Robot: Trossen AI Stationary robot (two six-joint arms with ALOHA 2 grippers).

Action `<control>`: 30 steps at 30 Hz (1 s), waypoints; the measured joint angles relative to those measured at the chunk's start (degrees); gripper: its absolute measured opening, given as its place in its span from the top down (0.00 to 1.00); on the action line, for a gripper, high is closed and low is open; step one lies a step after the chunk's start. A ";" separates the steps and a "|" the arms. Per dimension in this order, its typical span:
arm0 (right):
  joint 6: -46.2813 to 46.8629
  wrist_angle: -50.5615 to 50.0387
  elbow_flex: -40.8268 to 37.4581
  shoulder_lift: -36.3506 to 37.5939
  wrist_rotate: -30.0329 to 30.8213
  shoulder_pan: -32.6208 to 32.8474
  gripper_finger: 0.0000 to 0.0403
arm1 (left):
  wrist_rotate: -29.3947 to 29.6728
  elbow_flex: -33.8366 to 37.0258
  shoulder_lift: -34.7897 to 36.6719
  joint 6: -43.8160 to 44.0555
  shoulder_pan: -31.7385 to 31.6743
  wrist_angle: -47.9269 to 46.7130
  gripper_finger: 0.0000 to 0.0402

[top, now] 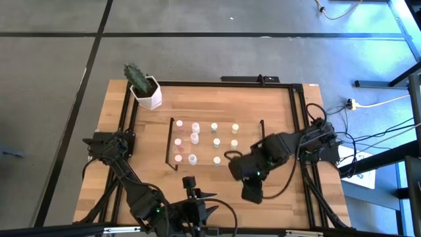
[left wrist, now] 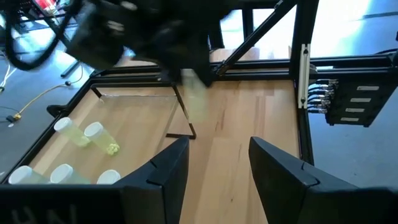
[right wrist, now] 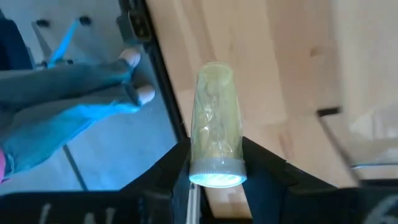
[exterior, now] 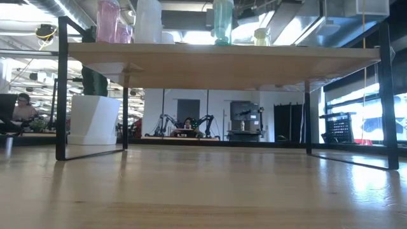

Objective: Pick and place medicine bottles onto shelf by color
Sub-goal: Put the yellow pill bottle on the shelf aligned with the other yellow pill bottles

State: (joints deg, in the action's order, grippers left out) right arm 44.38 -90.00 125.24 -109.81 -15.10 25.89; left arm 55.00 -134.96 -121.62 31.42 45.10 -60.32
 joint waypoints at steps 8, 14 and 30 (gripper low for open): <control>3.85 0.01 -0.06 -4.44 -6.90 5.57 0.70 | -0.04 0.00 -0.02 -0.02 0.00 -0.80 0.60; 6.50 -0.02 -0.06 -7.30 -7.20 8.15 0.70 | -0.02 0.00 -0.02 -0.04 0.28 -0.80 0.60; 5.21 0.00 -0.06 -21.43 -7.76 9.99 0.70 | 1.54 -0.02 -0.04 -0.09 5.86 -0.76 0.60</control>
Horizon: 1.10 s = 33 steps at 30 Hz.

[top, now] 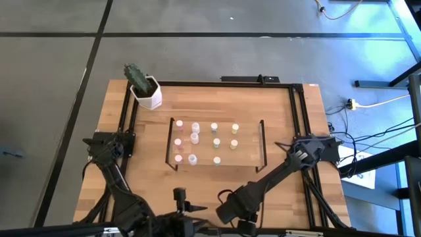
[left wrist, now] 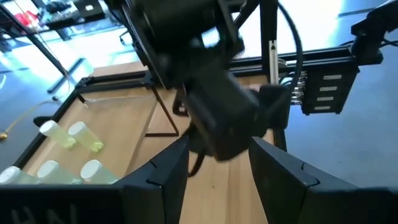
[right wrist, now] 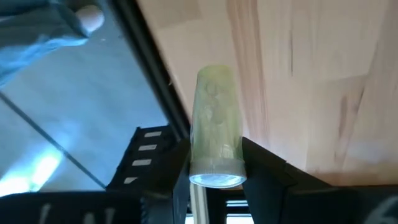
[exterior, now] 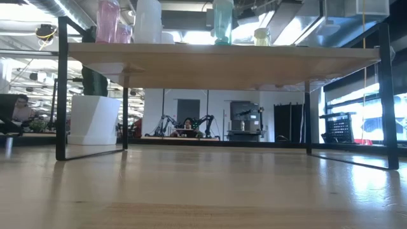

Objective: Pick and place medicine bottles onto shelf by color
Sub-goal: Put the yellow pill bottle on the shelf aligned with the other yellow pill bottles

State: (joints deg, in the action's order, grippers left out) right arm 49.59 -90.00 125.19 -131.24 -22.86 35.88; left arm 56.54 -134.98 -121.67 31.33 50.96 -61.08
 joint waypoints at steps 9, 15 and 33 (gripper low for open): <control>-2.17 0.00 0.00 -6.44 -2.70 -1.26 0.70 | 4.24 0.00 0.00 -0.04 2.01 0.01 0.60; -5.07 0.00 0.00 -9.51 -2.75 -2.20 0.70 | 4.30 0.00 -0.02 -0.04 2.01 0.00 0.60; -6.55 0.61 0.02 -10.30 0.27 -3.25 0.65 | 4.34 -0.02 -0.04 -0.02 1.95 -0.15 0.60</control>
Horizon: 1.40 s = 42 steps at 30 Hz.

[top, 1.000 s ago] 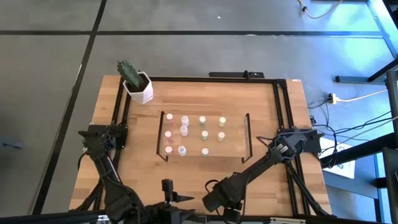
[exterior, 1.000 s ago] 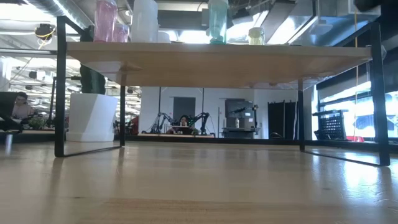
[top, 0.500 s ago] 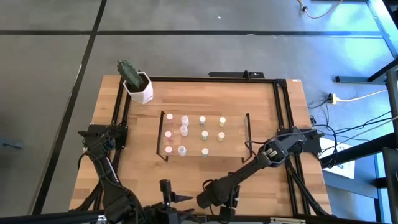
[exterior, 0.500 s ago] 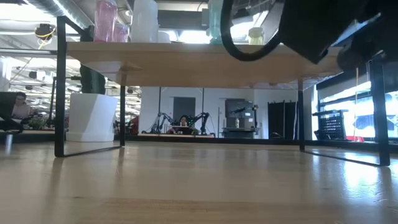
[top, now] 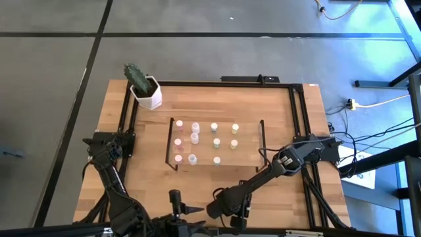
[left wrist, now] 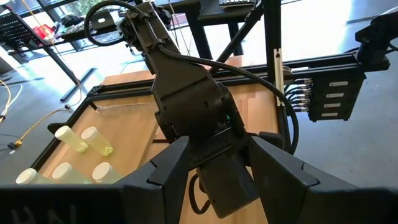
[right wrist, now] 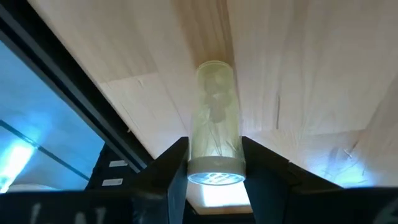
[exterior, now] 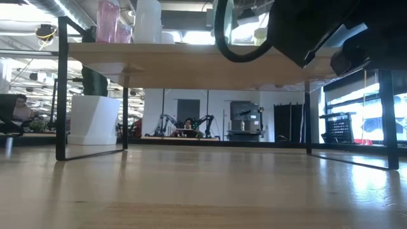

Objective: Pick and place medicine bottles onto shelf by color
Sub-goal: Put the yellow pill bottle on the shelf aligned with the other yellow pill bottles

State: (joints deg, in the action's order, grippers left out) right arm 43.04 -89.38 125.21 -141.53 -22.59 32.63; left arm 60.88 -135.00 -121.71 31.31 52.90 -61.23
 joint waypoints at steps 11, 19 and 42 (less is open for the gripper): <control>-0.11 0.81 0.00 0.00 0.07 -0.10 0.58 | -0.04 0.00 0.00 0.00 0.02 -0.03 0.60; -0.10 -0.09 0.00 0.00 0.04 -0.79 0.54 | -0.06 0.00 0.00 0.00 0.02 -0.04 0.60; -3.16 -0.60 4.94 0.09 1.75 -1.32 0.53 | -0.06 0.00 0.00 0.02 0.00 -0.03 0.60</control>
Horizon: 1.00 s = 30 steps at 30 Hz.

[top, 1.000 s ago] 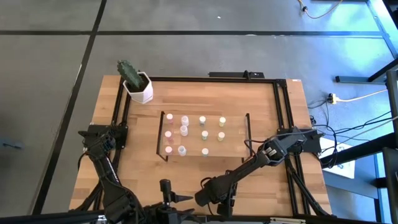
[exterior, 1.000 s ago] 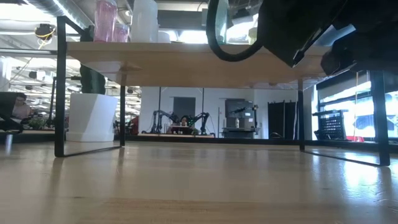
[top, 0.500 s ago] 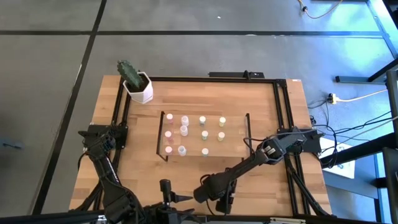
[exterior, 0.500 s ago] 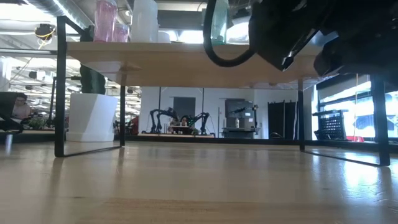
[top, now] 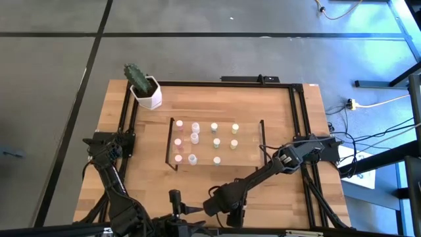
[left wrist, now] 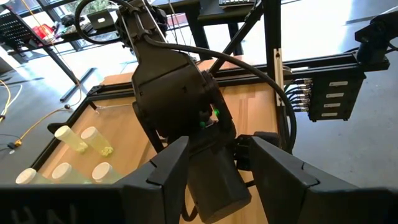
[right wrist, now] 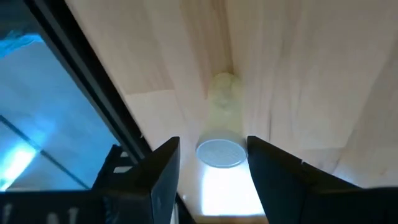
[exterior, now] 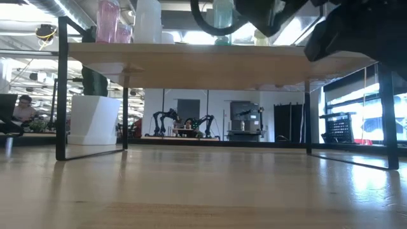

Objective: Pick and place medicine bottles onto shelf by color
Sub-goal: Put the yellow pill bottle on the shelf aligned with the other yellow pill bottles

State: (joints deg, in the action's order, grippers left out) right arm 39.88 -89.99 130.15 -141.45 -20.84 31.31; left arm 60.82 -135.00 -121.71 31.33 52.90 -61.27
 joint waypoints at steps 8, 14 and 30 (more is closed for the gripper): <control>-1.60 -0.01 0.28 0.00 3.19 -0.03 0.53 | 0.00 0.00 0.00 0.02 0.00 0.01 0.60; -2.91 -0.01 0.28 0.00 5.92 -0.04 0.53 | 0.00 0.00 0.00 0.04 0.00 0.01 0.60; -2.67 -0.03 0.26 11.71 21.07 1.52 0.53 | 0.00 0.00 0.00 0.21 0.00 0.03 0.60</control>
State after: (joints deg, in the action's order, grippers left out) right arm 37.21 -90.02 130.41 -129.74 0.23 32.83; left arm 60.82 -135.00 -121.71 31.54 52.90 -61.23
